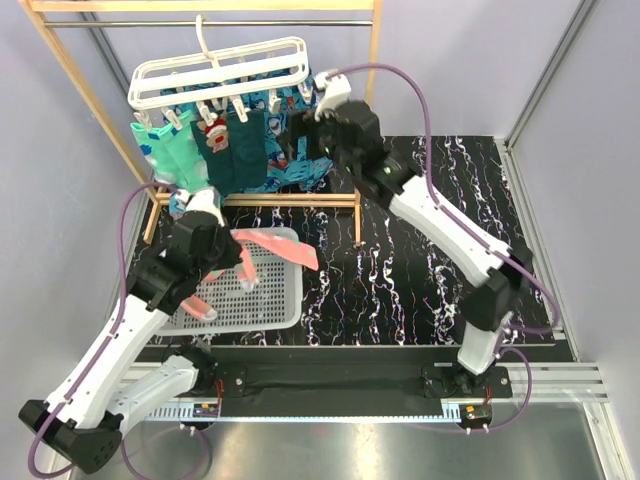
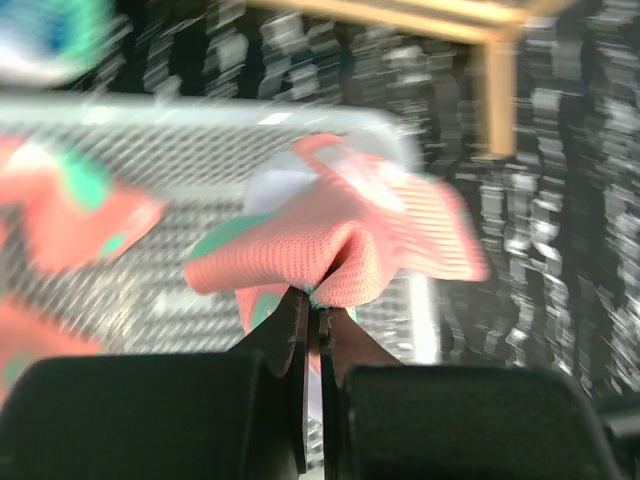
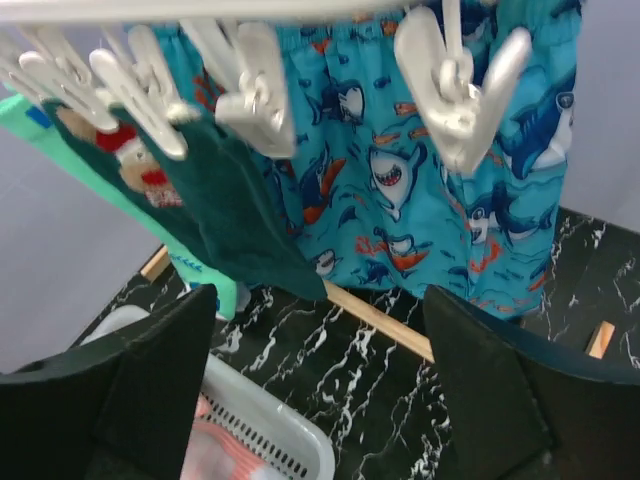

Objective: Remove the socks clipped to the hanger

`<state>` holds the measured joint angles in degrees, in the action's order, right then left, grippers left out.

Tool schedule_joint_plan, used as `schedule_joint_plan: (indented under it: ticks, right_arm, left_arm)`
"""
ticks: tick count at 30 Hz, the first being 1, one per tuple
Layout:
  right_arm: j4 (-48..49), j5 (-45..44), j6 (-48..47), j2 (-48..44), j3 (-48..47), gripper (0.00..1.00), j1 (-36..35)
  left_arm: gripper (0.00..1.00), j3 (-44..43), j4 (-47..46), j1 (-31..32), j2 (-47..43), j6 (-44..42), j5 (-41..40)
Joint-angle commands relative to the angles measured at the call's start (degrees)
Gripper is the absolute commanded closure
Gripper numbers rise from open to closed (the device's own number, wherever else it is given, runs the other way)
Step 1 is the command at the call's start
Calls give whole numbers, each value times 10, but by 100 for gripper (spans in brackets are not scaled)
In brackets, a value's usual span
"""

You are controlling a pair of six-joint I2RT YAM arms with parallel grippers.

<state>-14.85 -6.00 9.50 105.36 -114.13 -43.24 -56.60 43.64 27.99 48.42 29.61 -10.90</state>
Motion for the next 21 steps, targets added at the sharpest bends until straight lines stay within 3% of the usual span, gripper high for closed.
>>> schedule_joint_plan:
  ticks: [1,3,7,8,10,13,14,17,21]
  right_arm:
    - [90,18,31,-119,150,6,-4]
    - [143,21,40,-173,258,3,-4]
    - [137,9,54,-221,323,2,-4]
    - [136,11,54,-229,331,1,-4]
    - [136,15,47,-252,349,1,-4]
    - [127,20,41,-267,356,1,-4]
    - [127,24,39,-270,358,1,-4]
    - [138,33,38,-273,371,2,-4]
    - [186,59,38,-247,384,2,-4]
  left_arm:
    - [100,-9,90,-17,-13,83,-141]
    - [100,2,128,-18,-13,128,-167]
    - [96,23,173,-21,-18,200,-219]
    - [91,25,181,-21,-18,207,-221]
    - [64,26,185,-22,-10,215,-213]
    - [46,10,189,-23,10,226,-197]
    - [35,3,185,-23,13,225,-193]
    - [25,-17,149,-22,17,187,-166]
    - [23,-5,67,-22,11,131,-114]
